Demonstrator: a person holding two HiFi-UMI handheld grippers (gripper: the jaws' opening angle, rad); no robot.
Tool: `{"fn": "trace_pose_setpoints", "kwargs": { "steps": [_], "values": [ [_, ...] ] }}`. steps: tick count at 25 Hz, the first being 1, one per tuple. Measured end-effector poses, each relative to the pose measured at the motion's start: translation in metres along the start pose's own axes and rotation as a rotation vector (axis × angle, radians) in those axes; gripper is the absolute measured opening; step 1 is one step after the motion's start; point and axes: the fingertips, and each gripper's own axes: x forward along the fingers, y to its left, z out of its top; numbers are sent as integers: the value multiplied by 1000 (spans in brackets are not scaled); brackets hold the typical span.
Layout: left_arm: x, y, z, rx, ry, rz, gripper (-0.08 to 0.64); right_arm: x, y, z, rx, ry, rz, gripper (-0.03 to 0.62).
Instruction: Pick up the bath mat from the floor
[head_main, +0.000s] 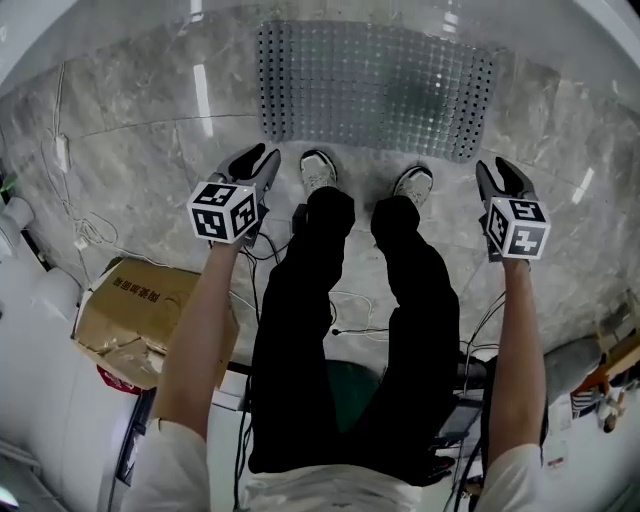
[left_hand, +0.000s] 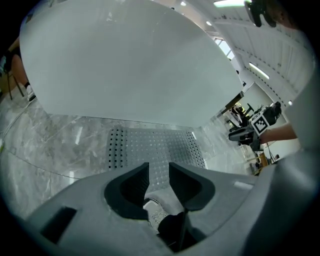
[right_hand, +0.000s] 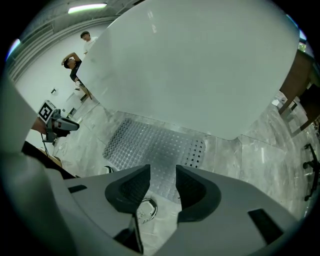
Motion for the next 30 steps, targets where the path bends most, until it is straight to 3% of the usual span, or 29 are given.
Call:
{"fn": "trace_pose_setpoints", "kwargs": {
  "steps": [18,30],
  "values": [
    [100,94,-36,-13,52,129,198,122,-68,-34,-58,52,-98,149],
    [153,141,-47,-7,62,180,232,180,-113,-49,12,85,-134,156]
  ]
}}
